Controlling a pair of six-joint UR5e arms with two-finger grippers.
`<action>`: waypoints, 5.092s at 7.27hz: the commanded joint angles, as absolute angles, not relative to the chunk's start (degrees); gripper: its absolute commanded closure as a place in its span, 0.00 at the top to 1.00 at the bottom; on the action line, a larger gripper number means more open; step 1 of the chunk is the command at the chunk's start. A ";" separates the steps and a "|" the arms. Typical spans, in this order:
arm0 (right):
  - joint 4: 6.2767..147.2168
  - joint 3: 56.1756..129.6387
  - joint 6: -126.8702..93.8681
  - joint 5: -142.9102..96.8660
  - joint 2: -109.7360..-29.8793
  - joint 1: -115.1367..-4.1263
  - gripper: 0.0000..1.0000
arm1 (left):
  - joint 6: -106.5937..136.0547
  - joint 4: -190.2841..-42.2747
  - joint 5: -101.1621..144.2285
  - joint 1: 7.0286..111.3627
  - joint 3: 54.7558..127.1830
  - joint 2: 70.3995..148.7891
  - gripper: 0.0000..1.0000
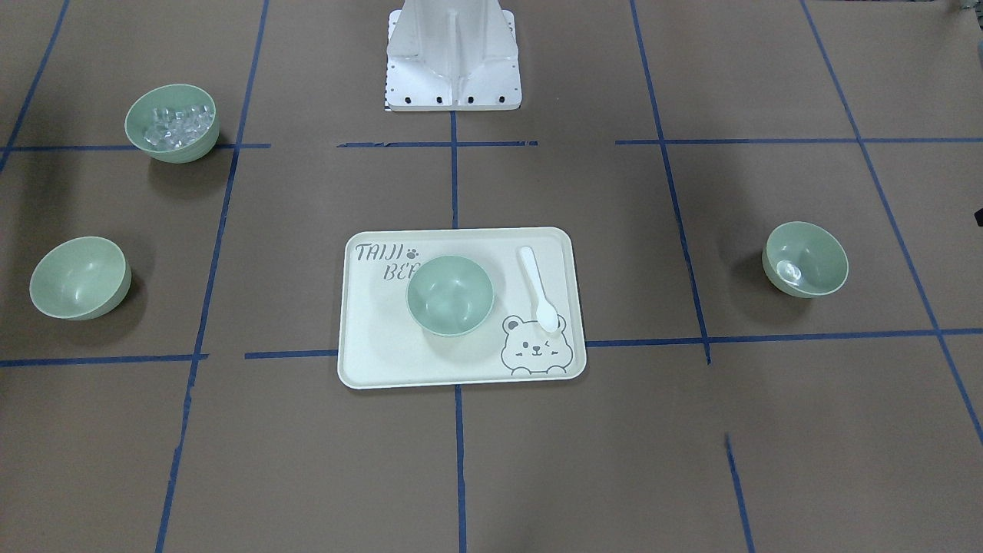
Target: Stack green bowls together
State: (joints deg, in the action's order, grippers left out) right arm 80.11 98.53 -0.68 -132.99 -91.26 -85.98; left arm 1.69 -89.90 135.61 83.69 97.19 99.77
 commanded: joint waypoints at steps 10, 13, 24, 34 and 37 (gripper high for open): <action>76.99 94.83 -6.15 -134.74 -86.13 -78.57 1.00 | 40.86 -131.00 124.89 63.99 91.27 84.99 0.71; 76.99 94.83 -6.15 -134.65 -86.13 -78.57 1.00 | 51.04 -143.51 124.89 58.46 85.43 85.08 0.71; 76.99 95.54 -6.15 -134.65 -86.13 -78.57 1.00 | 66.47 -98.12 121.57 49.90 99.59 116.22 0.00; 76.99 96.42 -6.24 -134.56 -86.13 -78.57 1.00 | 85.34 -106.44 113.38 36.39 82.79 136.23 0.00; 76.99 96.42 -6.24 -134.56 -86.13 -78.57 1.00 | 84.82 -106.44 113.29 36.04 82.79 135.70 0.20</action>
State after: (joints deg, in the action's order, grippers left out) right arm 76.99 96.41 -6.24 -134.56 -86.13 -78.57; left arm 85.05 -106.44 113.32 36.12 82.86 135.86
